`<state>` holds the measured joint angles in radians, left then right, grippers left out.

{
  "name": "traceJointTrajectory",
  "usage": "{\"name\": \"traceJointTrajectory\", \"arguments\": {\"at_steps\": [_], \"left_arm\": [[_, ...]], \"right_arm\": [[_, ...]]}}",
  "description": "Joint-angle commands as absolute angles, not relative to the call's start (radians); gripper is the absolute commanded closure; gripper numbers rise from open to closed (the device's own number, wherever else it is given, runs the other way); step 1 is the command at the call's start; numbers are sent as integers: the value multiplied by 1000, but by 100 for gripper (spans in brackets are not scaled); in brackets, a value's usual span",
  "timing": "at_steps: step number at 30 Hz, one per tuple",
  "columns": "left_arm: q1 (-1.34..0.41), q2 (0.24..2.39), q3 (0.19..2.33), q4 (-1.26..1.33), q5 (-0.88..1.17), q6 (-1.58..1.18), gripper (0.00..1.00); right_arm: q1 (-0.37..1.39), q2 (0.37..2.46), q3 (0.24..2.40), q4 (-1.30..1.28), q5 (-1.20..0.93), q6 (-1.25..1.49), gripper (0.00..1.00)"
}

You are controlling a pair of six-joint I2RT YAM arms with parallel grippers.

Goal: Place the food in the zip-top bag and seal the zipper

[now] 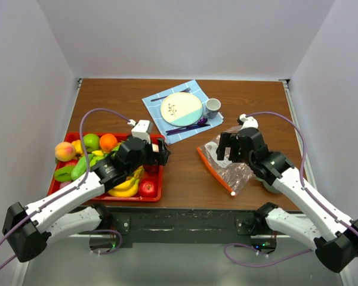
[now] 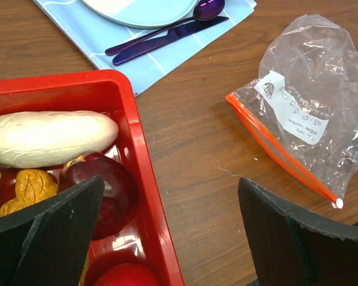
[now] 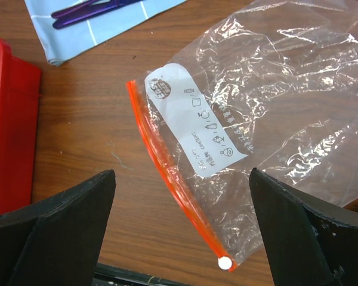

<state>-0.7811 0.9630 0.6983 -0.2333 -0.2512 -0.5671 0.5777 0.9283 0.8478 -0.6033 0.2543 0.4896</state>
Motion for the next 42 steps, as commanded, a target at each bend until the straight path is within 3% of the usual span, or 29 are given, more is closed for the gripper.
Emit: {"name": "traceJointTrajectory", "arguments": {"at_steps": [1, 12, 18, 23, 29, 34, 42], "left_arm": [[-781, 991, 753, -253, -291, -583, 0], [-779, 1003, 756, -247, -313, -655, 0], [-765, 1029, 821, -540, -558, -897, 0], [-752, 963, 766, -658, -612, -1017, 0], [-750, 908, 716, -660, -603, -1025, 0], [-749, 881, 716, -647, -589, -1019, 0], [-750, 824, 727, -608, -571, -956, 0]], "right_arm": [[578, 931, 845, -538, 276, 500, 1], [578, 943, 847, -537, 227, 480, 1], [580, 945, 810, -545, 183, 483, 1], [594, 985, 782, -552, 163, 474, 1], [771, 1173, 822, -571, 351, 491, 2], [877, 1336, 914, -630, 596, 494, 14], [930, 1469, 954, -695, 696, 466, 21]]}}
